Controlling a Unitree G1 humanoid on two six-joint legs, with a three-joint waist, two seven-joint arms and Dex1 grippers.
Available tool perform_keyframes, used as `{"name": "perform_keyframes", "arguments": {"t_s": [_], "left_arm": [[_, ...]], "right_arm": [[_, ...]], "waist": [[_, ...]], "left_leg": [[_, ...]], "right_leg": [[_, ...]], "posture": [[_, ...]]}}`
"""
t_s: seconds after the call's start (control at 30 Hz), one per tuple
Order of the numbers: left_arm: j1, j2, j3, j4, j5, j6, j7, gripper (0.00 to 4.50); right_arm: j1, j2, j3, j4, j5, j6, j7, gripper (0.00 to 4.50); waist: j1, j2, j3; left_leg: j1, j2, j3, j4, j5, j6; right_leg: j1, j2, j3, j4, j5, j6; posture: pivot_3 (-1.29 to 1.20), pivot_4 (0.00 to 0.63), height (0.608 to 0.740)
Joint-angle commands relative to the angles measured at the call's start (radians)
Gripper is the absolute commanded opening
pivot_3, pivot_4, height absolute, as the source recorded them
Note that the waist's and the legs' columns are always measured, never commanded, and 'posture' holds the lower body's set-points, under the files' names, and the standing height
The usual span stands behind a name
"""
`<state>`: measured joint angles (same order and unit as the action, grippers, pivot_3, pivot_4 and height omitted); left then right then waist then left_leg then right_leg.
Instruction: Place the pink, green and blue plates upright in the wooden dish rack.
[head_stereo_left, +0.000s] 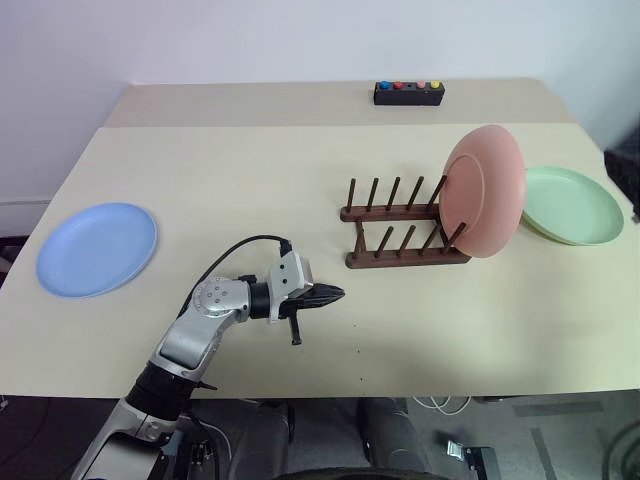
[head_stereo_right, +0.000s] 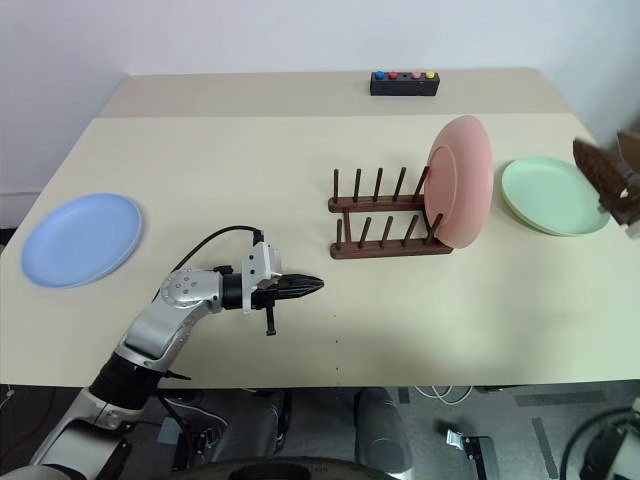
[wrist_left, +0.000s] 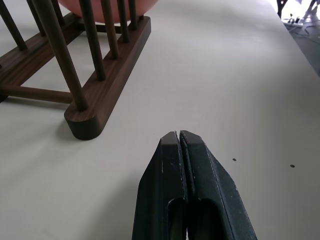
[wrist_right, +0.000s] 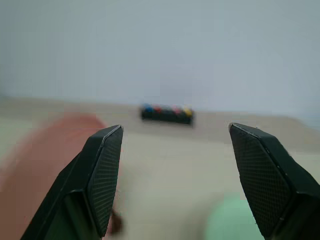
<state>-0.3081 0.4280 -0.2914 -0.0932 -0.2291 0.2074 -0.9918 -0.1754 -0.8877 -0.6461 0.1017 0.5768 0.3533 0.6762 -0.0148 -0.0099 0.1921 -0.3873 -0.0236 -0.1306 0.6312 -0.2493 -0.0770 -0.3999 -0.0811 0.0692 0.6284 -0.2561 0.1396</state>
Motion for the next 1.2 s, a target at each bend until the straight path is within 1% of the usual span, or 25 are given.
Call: {"name": "perform_keyframes", "arguments": {"t_s": [0.03,0.13,0.37,0.6,0.63,0.7,0.87,1.03,1.2], "left_arm": [[-0.013,-0.006,0.003,-0.017,-0.007,-0.019,-0.008,0.0],[-0.024,-0.011,0.0,-0.008,-0.003,-0.021,-0.012,0.0],[-0.018,-0.004,0.005,-0.014,-0.002,-0.02,-0.01,0.0],[-0.01,-0.004,0.003,-0.027,-0.001,-0.014,0.004,0.0],[-0.008,-0.004,0.003,-0.03,-0.001,-0.012,0.005,0.0],[-0.004,-0.001,0.006,-0.036,-0.002,-0.011,0.009,0.0],[0.009,0.009,0.011,-0.05,-0.006,-0.005,0.015,0.0],[0.007,0.01,0.009,-0.051,-0.006,-0.003,0.017,0.0],[-0.003,0.009,0.007,-0.041,-0.006,-0.006,0.012,0.0]], "right_arm": [[0.026,-0.026,0.095,0.067,-0.184,-0.126,-0.027,3.42],[0.0,-0.03,0.21,0.174,-0.324,-0.245,-0.044,3.42],[-0.144,-0.052,0.425,0.482,-0.575,-0.474,-0.094,3.42],[-0.353,-0.026,0.53,0.806,-0.671,-0.587,-0.156,3.42],[-0.376,-0.024,0.542,0.847,-0.684,-0.601,-0.167,3.2],[-0.406,-0.022,0.562,0.904,-0.701,-0.626,-0.178,2.58],[-0.424,-0.015,0.585,0.966,-0.713,-0.676,-0.183,0.03],[-0.414,-0.007,0.583,0.974,-0.706,-0.697,-0.186,0.03],[-0.374,-0.043,0.59,0.909,-0.745,-0.76,-0.266,0.03]], "waist": [[-0.003,0.001,0.0],[-0.009,0.004,-0.001],[-0.012,0.004,-0.001],[-0.017,0.004,-0.001],[-0.017,0.004,-0.001],[-0.019,0.004,-0.001],[-0.029,0.004,-0.001],[-0.03,0.003,-0.001],[-0.029,0.003,-0.001]], "left_leg": [[0.0,0.0,0.0,0.0,0.0,0.0],[0.001,0.0,0.002,0.0,0.0,0.0],[0.002,0.0,0.002,-0.001,0.0,0.0],[0.002,0.0,0.002,0.0,0.0,0.0],[0.002,0.0,0.002,-0.001,0.0,0.0],[0.002,0.0,0.002,-0.001,0.0,0.0],[0.002,0.0,0.002,-0.001,0.0,0.0],[0.003,0.0,0.002,-0.001,0.0,0.0],[0.003,0.0,0.002,-0.001,0.0,0.0]], "right_leg": [[0.0,0.0,0.0,0.0,0.0,0.0],[0.0,0.0,0.002,0.0,0.0,0.0],[0.0,0.0,0.002,0.0,0.0,0.0],[0.0,0.0,0.002,0.0,0.0,0.0],[0.0,0.0,0.002,0.0,0.0,0.0],[0.0,0.0,0.002,0.0,0.0,0.0],[0.0,0.0,0.002,0.0,0.0,0.0],[0.001,0.0,0.003,0.0,0.0,0.0],[0.001,0.0,0.003,0.0,0.0,0.0]], "posture": [[0.0,0.15,0.74],[0.0,0.15,0.74],[0.0,0.15,0.74],[0.0,0.15,0.74],[0.0,0.15,0.74],[0.0,0.15,0.74],[0.0,0.15,0.74],[0.0,0.15,0.74],[0.0,0.15,0.74]]}}
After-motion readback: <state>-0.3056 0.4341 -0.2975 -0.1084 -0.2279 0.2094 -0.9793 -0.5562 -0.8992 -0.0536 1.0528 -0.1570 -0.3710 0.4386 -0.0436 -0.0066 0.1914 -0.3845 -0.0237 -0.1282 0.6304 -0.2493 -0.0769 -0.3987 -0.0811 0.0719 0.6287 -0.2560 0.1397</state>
